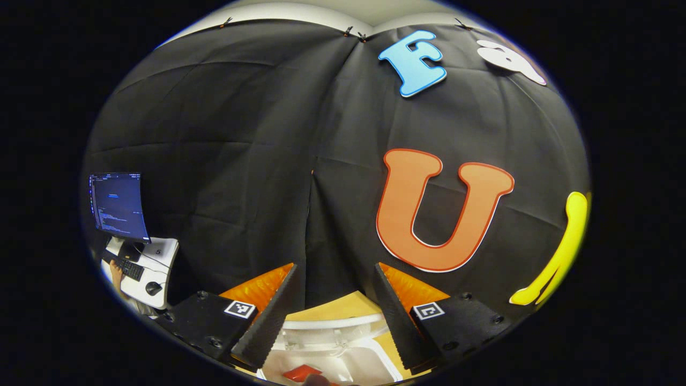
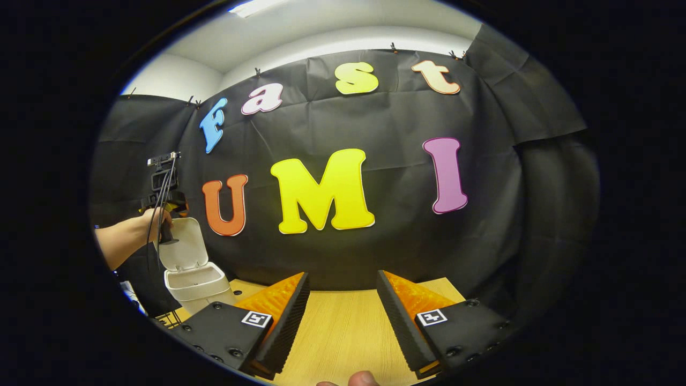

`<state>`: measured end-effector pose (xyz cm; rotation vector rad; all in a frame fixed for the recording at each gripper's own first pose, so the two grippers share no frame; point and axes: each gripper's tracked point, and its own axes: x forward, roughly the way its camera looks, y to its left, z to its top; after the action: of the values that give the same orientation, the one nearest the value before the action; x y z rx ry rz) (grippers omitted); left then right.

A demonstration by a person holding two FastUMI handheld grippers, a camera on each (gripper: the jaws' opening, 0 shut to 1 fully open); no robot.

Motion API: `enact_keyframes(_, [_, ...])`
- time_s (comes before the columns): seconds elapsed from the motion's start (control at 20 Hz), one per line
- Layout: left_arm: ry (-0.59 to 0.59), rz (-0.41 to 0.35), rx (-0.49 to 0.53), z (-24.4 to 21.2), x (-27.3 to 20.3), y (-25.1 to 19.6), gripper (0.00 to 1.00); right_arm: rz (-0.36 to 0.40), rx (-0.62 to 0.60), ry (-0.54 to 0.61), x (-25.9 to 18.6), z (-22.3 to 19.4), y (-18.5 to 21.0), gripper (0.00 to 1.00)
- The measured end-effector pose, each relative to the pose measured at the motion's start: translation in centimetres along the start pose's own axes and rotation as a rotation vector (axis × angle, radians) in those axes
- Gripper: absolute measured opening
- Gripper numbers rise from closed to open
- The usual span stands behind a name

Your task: Press the lid of the desktop garbage bin to open it, pick up the crumpled paper on the desktop and throw it into the bin, then pick up the pop can on the desktop and drop it into the bin, and finally close the garbage bin lid.

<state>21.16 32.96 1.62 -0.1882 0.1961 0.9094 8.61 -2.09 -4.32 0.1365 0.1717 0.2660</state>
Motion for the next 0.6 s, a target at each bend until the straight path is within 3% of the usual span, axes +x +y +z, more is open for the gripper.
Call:
enact_keyframes(0.35, [0.011,0.006,0.015,-2.5,-3.7,-1.3,0.89,0.007,0.002,0.002,-1.2,-0.5,-0.6,0.82])
enact_keyframes(0.6, [0.036,-0.035,0.011,-7.3,-8.1,-2.9,0.9,0.045,-0.036,-0.007,-2.0,-0.2,-0.4,0.82])
